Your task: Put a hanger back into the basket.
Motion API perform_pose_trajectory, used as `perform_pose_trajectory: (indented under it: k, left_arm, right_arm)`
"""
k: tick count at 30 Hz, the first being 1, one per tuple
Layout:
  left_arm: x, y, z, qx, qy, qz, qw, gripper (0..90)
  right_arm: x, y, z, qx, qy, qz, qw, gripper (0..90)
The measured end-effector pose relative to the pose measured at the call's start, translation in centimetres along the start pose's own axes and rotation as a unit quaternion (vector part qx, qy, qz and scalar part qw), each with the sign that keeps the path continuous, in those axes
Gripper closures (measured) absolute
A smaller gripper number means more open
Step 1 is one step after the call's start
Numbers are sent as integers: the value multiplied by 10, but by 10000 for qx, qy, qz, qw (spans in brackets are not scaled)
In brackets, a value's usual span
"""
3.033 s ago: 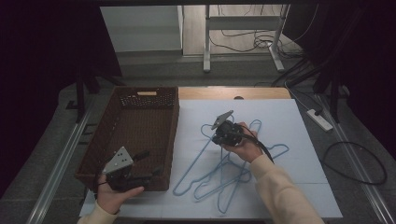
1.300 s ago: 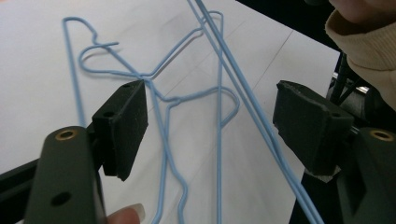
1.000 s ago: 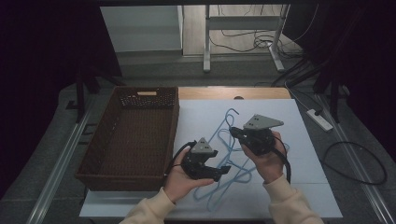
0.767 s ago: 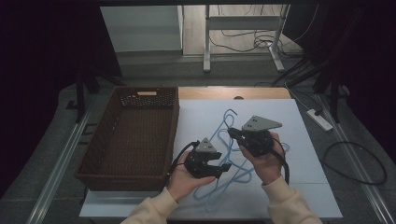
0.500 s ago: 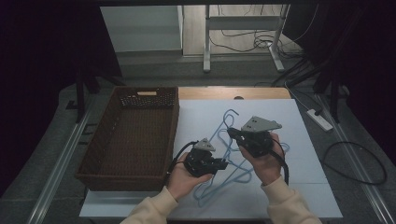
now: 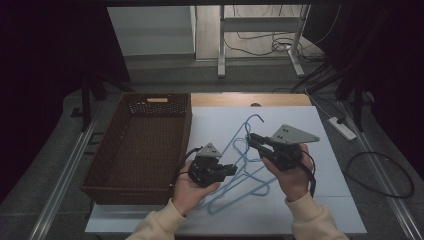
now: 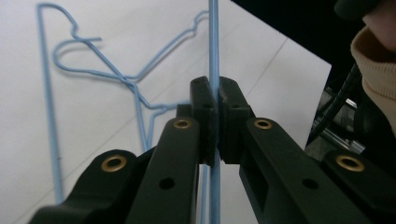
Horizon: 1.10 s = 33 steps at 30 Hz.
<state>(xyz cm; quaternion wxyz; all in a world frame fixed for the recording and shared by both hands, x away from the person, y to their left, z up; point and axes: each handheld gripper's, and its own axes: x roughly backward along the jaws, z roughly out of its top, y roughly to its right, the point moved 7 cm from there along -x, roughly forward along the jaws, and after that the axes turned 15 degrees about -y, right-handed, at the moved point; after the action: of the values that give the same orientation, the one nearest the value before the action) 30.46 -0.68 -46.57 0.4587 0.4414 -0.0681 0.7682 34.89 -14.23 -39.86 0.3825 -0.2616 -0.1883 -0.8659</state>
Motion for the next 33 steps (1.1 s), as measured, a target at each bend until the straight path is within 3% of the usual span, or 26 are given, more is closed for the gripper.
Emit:
perform_pose_trajectory:
  k: [5, 8, 11, 13, 23, 33]
  left_arm:
    - [24, -5, 0, 50, 232, 50, 9997, 863]
    - [38, -10, -1, 62, 346, 66, 9994, 863]
    - [51, -15, 0, 106, 491, 38, 9987, 863]
    - [58, -18, 1, 145, 581, 2, 9982, 863]
    - [96, -36, -4, 212, 880, 132, 9958, 863]
    - [144, -61, -25, 166, 1139, 491, 9921, 863]
  right_arm:
    - [19, 5, -6, -207, 327, 15, 9992, 464]
    - [25, 8, -19, -220, 286, 90, 9993, 410]
    - [26, 16, -40, -402, 193, 176, 9989, 361]
    - [23, 23, -55, -538, 78, 111, 9985, 321]
    - [14, 38, -100, -834, -194, 77, 9963, 292]
    - [10, 45, -118, -819, -405, -10, 9958, 293]
